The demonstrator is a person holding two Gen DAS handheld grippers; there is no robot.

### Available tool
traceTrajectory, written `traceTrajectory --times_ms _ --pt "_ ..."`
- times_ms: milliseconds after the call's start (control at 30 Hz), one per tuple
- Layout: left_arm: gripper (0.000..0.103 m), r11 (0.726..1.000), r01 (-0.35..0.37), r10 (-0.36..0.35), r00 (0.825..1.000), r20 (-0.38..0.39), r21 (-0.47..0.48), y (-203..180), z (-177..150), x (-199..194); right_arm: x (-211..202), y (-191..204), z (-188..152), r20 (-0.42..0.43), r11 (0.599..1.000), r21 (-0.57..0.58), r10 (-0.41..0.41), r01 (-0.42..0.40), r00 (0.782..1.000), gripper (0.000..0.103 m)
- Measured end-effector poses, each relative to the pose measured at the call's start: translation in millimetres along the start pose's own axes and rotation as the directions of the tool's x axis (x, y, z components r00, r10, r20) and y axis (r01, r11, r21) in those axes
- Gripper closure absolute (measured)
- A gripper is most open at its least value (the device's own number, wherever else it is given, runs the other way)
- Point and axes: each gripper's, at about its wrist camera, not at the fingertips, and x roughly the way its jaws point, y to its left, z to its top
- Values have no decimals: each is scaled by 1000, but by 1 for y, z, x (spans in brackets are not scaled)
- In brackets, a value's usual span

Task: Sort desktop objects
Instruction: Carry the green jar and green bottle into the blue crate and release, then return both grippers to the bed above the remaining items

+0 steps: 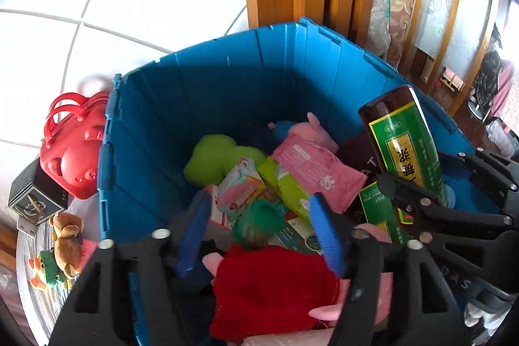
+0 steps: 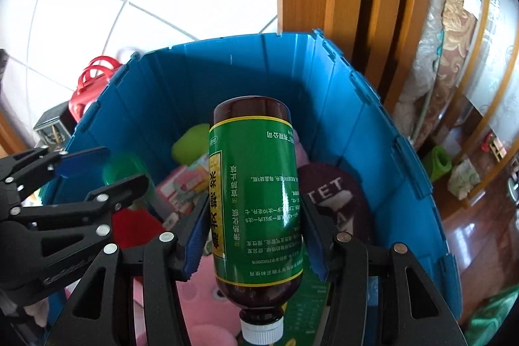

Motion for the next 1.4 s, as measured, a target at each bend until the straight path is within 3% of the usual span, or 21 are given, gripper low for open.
traceTrajectory --times_ms 100,133,200,633,1167,1400 --pt "36 1000 -20 20 1000 14 -4 4 -1 -5 -2 1 3 12 1000 5 -1 1 1000 47" --pt "36 1000 -26 26 1000 16 -5 6 -1 -6 -4 1 3 18 1000 8 -6 6 1000 36" --pt "36 1000 -27 27 1000 16 -9 9 -2 -9 -9 1 4 34 1000 5 -24 24 999 27" --pt "36 1000 -3 5 997 71 -26 29 -23 -46 -55 4 -13 100 998 14 -57 56 993 2" --pt "36 998 21 -11 989 144 -63 71 -65 -94 -93 48 -39 155 999 3 -42 42 987 0" --pt "36 997 25 -11 983 184 -72 111 -106 -114 -104 84 -47 174 999 2 -36 36 984 0"
